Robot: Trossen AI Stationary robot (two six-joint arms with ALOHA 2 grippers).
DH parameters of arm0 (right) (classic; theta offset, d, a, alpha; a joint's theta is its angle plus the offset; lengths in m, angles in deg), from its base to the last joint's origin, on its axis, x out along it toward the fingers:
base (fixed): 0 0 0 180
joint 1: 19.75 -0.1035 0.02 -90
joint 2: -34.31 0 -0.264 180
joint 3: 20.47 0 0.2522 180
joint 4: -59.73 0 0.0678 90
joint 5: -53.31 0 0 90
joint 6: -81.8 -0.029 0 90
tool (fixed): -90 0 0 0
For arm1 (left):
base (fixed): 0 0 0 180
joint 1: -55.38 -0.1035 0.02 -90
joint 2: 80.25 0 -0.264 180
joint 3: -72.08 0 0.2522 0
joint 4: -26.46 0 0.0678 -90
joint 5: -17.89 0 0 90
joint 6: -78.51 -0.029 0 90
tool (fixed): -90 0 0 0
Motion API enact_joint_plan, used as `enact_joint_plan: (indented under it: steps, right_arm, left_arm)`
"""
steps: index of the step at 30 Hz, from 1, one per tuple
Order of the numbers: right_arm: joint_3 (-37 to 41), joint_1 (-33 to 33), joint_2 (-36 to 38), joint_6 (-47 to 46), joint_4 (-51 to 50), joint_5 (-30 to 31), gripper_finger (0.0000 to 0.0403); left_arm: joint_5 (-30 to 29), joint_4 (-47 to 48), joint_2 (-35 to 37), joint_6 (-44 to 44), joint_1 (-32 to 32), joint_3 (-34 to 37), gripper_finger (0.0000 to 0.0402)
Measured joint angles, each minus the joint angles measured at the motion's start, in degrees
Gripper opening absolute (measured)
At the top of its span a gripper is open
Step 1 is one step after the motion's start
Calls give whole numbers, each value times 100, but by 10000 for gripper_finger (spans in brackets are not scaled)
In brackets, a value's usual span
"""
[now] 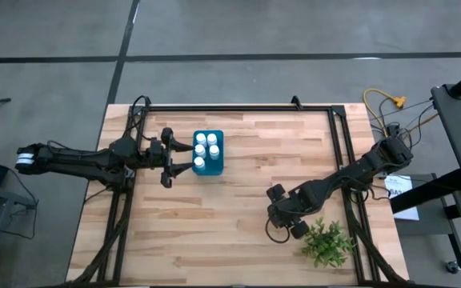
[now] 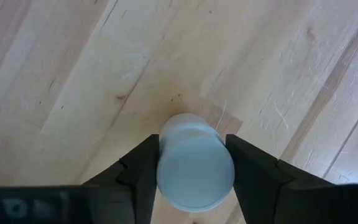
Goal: Pick and place pill bottles into a basket
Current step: Put the white medicine bottle into the blue bin
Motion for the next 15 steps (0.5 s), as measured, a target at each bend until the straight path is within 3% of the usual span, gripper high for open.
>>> enact_joint_plan:
  steps: [15]
  right_arm:
    - [-55,761,-16,428,25,20,147]
  left_arm:
    - [-2,0,0,-2,0,2,238]
